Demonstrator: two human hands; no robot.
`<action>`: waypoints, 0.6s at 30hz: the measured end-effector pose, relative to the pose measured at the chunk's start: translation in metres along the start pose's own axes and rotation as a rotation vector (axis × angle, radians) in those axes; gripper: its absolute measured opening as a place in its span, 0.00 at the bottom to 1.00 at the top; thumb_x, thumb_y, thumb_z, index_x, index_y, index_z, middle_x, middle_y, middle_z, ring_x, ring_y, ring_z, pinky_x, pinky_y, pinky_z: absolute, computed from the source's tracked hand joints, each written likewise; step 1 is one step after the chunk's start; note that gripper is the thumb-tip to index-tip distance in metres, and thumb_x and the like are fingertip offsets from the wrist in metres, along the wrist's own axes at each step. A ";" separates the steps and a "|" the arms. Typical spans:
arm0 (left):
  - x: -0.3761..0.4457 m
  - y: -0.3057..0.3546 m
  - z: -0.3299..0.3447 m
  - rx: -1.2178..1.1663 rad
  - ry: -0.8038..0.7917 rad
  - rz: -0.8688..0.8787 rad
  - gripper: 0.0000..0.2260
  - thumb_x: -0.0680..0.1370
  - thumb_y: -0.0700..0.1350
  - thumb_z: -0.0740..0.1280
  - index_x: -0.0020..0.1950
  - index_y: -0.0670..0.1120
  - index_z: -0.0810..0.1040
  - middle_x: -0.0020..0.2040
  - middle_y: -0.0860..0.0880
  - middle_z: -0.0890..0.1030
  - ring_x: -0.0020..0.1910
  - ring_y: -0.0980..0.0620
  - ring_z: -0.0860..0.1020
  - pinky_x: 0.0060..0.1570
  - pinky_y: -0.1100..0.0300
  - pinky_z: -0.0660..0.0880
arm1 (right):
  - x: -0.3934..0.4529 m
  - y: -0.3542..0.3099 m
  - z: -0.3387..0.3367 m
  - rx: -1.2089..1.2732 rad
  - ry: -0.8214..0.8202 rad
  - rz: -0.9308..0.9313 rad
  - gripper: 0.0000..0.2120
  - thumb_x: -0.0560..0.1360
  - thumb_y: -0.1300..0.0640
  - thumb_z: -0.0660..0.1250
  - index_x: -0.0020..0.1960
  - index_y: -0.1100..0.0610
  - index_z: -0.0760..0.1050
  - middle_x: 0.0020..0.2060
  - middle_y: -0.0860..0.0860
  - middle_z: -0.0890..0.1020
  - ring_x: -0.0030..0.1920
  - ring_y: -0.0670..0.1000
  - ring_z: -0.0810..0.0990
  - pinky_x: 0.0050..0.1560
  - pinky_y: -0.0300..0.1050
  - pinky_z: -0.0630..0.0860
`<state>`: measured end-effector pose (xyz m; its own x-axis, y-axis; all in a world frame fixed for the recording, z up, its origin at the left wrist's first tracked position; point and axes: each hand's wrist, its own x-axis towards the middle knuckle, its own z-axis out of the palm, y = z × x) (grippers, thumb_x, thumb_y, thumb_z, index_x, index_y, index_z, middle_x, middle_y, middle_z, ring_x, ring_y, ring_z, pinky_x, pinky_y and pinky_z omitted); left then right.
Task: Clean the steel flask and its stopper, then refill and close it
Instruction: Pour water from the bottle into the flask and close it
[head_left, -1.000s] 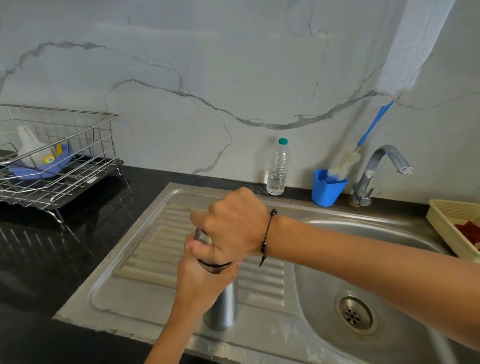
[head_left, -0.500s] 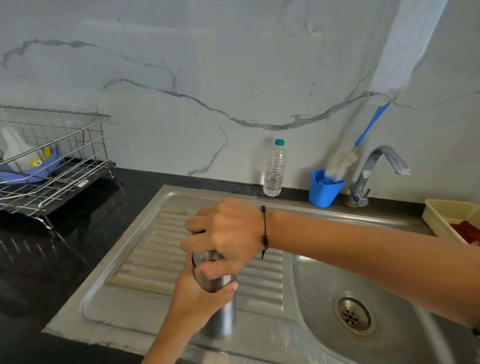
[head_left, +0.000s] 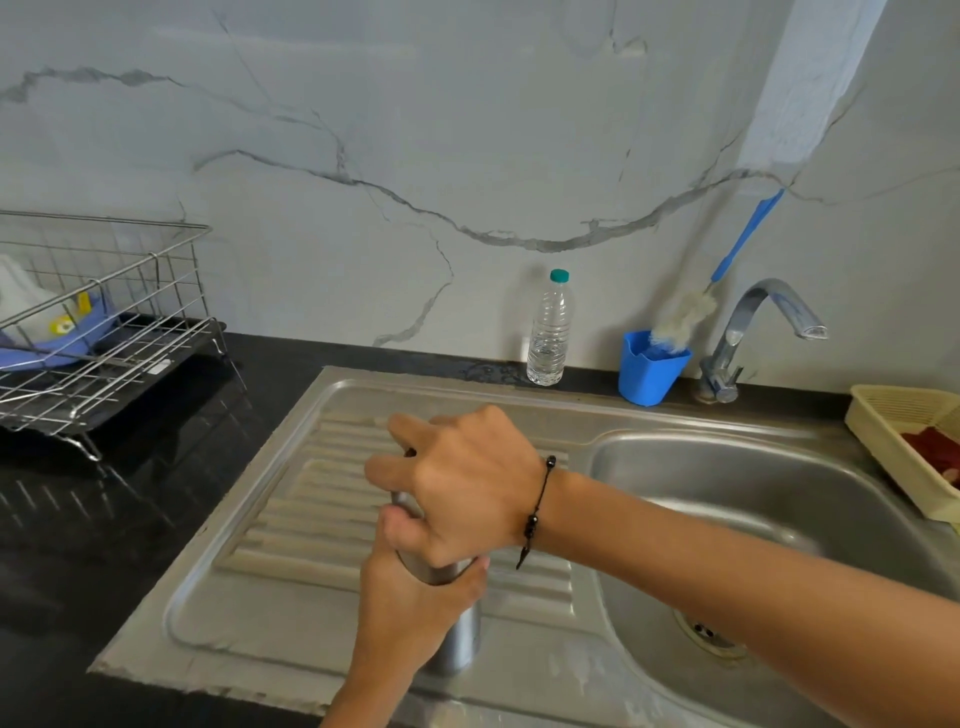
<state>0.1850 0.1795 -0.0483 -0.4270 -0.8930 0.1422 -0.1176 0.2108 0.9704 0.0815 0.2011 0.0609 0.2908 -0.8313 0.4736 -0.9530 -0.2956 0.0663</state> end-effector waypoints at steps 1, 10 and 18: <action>-0.001 0.000 -0.001 0.002 -0.009 0.001 0.24 0.57 0.45 0.77 0.49 0.45 0.74 0.37 0.57 0.83 0.35 0.60 0.81 0.32 0.68 0.74 | -0.001 -0.003 0.000 -0.014 0.006 0.023 0.16 0.66 0.44 0.52 0.36 0.50 0.76 0.32 0.50 0.73 0.21 0.52 0.69 0.25 0.33 0.55; 0.003 0.006 -0.022 -0.007 -0.255 -0.018 0.27 0.65 0.42 0.79 0.58 0.54 0.72 0.49 0.55 0.82 0.50 0.61 0.80 0.45 0.66 0.76 | -0.008 -0.007 -0.013 0.023 -0.112 0.140 0.22 0.73 0.37 0.50 0.53 0.50 0.73 0.43 0.49 0.77 0.38 0.53 0.78 0.31 0.42 0.67; 0.002 0.004 -0.058 0.186 -0.556 -0.062 0.29 0.70 0.55 0.74 0.62 0.71 0.61 0.63 0.64 0.73 0.62 0.62 0.71 0.64 0.54 0.71 | -0.077 0.013 0.013 1.044 -0.004 0.812 0.13 0.77 0.65 0.60 0.55 0.49 0.72 0.49 0.57 0.78 0.42 0.53 0.77 0.46 0.54 0.77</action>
<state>0.2360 0.1554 -0.0324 -0.8146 -0.5736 -0.0864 -0.2912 0.2756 0.9161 0.0474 0.2550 0.0135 -0.3256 -0.9439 0.0546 -0.3432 0.0642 -0.9371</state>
